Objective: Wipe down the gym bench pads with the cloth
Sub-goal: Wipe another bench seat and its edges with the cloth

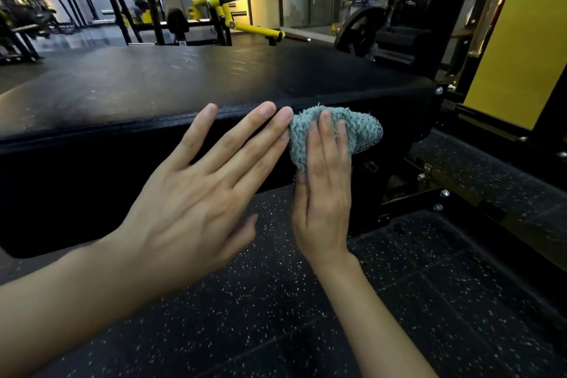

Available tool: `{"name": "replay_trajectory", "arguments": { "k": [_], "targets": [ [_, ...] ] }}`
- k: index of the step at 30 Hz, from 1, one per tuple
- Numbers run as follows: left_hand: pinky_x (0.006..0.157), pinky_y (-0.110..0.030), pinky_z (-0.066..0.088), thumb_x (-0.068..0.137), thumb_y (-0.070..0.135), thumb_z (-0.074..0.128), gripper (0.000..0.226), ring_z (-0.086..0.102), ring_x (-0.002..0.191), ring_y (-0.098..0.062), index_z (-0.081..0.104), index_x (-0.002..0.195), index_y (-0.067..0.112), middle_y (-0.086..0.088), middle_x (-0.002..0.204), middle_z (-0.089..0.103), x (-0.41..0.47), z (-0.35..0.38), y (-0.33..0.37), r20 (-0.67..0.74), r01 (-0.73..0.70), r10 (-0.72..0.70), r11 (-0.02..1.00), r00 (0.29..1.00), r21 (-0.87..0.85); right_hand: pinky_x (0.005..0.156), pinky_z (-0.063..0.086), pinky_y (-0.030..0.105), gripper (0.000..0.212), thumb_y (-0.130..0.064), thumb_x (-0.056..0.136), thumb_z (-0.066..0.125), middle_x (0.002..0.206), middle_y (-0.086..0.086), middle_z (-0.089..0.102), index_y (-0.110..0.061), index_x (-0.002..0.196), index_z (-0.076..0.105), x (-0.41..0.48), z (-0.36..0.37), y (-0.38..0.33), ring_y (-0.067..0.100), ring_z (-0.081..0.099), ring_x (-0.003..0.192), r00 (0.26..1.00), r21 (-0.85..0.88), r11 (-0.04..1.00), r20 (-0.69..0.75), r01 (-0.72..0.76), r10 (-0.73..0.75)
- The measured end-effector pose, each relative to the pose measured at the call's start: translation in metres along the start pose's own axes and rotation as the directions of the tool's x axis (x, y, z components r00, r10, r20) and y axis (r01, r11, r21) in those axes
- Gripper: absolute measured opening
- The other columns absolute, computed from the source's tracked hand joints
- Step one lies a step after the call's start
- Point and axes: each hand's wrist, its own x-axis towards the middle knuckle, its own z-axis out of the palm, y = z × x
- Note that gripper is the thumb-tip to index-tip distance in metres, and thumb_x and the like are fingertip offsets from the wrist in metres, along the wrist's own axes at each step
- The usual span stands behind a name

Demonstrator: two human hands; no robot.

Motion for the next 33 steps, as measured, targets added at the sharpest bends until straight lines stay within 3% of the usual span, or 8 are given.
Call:
{"name": "replay_trajectory", "arguments": {
  "k": [3, 6, 12, 18, 22, 25, 29, 33],
  "targets": [
    [0.123, -0.045, 0.000, 0.080, 0.036, 0.052, 0.086, 0.011, 0.152, -0.023, 0.023, 0.154, 0.002, -0.010, 0.164, 0.013, 0.005, 0.001, 0.001, 0.006, -0.015, 0.015, 1.000, 1.000, 0.003, 0.121, 0.017, 0.044, 0.048, -0.011, 0.103, 0.034, 0.157, -0.003, 0.019, -0.002, 0.148, 0.022, 0.002, -0.002, 0.008, 0.020, 0.009, 0.152, 1.000, 0.005, 1.000, -0.005, 0.008, -0.008],
    [0.124, -0.043, 0.002, 0.081, 0.035, 0.052, 0.086, 0.011, 0.152, -0.022, 0.023, 0.154, 0.002, -0.011, 0.165, 0.013, 0.008, 0.002, 0.001, 0.013, -0.033, 0.032, 0.999, 0.999, 0.005, 0.122, 0.015, 0.043, 0.048, -0.008, 0.102, 0.034, 0.158, 0.010, 0.022, 0.000, 0.148, 0.023, 0.006, -0.007, 0.020, 0.021, 0.009, 0.151, 0.999, 0.007, 1.000, -0.017, -0.029, 0.029],
    [0.123, -0.041, 0.005, 0.080, 0.034, 0.053, 0.085, 0.012, 0.152, -0.024, 0.024, 0.154, 0.001, -0.012, 0.164, 0.014, 0.013, 0.003, 0.002, 0.013, -0.055, 0.055, 0.998, 0.998, -0.009, 0.123, 0.011, 0.042, 0.049, -0.009, 0.104, 0.030, 0.159, 0.018, 0.019, -0.001, 0.151, 0.018, 0.022, -0.022, 0.047, 0.034, 0.013, 0.150, 0.982, 0.035, 0.988, -0.110, -0.151, 0.154],
    [0.123, -0.042, 0.007, 0.081, 0.033, 0.052, 0.085, 0.011, 0.152, -0.025, 0.023, 0.154, 0.001, -0.013, 0.164, 0.013, 0.020, 0.004, 0.006, 0.020, -0.079, 0.079, 0.997, 0.997, -0.007, 0.123, 0.013, 0.029, 0.048, -0.007, 0.106, 0.030, 0.161, 0.018, 0.019, 0.003, 0.152, 0.021, 0.035, -0.026, 0.067, 0.029, 0.014, 0.151, 0.810, 0.170, 0.871, -0.321, -0.460, 0.491],
    [0.124, -0.042, 0.006, 0.079, 0.032, 0.053, 0.086, 0.011, 0.152, -0.025, 0.024, 0.153, 0.000, -0.013, 0.164, 0.014, 0.025, 0.004, 0.008, 0.025, -0.093, 0.093, 0.996, 0.995, -0.003, 0.125, 0.010, 0.035, 0.048, -0.005, 0.106, 0.031, 0.162, 0.018, 0.018, 0.002, 0.152, 0.021, 0.031, -0.018, 0.047, 0.031, 0.010, 0.152, 0.837, 0.168, 0.889, -0.300, -0.426, 0.458],
    [0.124, -0.041, 0.005, 0.078, 0.033, 0.053, 0.087, 0.011, 0.152, -0.024, 0.024, 0.153, 0.000, -0.013, 0.164, 0.014, 0.027, 0.004, 0.009, 0.032, -0.100, 0.100, 0.995, 0.994, 0.005, 0.124, 0.008, 0.031, 0.048, -0.002, 0.104, 0.032, 0.161, 0.017, 0.017, 0.002, 0.151, 0.022, 0.021, -0.013, 0.029, 0.034, 0.008, 0.152, 0.883, 0.152, 0.917, -0.250, -0.370, 0.398],
    [0.124, -0.042, 0.006, 0.079, 0.033, 0.052, 0.086, 0.012, 0.152, -0.025, 0.026, 0.153, -0.001, -0.014, 0.164, 0.015, 0.031, 0.005, 0.012, 0.030, -0.098, 0.097, 0.995, 0.995, 0.018, 0.124, 0.010, 0.042, 0.050, -0.007, 0.102, 0.031, 0.159, 0.004, 0.019, 0.000, 0.150, 0.020, 0.001, 0.000, 0.001, 0.034, 0.008, 0.152, 0.952, 0.169, 0.955, -0.147, -0.244, 0.270],
    [0.124, -0.043, 0.006, 0.080, 0.033, 0.051, 0.085, 0.011, 0.152, -0.026, 0.024, 0.153, -0.002, -0.014, 0.164, 0.014, 0.036, 0.006, 0.016, 0.025, -0.097, 0.096, 0.995, 0.995, 0.020, 0.123, 0.012, 0.042, 0.050, -0.016, 0.105, 0.029, 0.159, 0.008, 0.021, 0.000, 0.150, 0.015, -0.008, 0.003, 0.003, 0.033, 0.008, 0.152, 0.977, 0.110, 0.977, -0.093, -0.182, 0.192]
  ]
}}
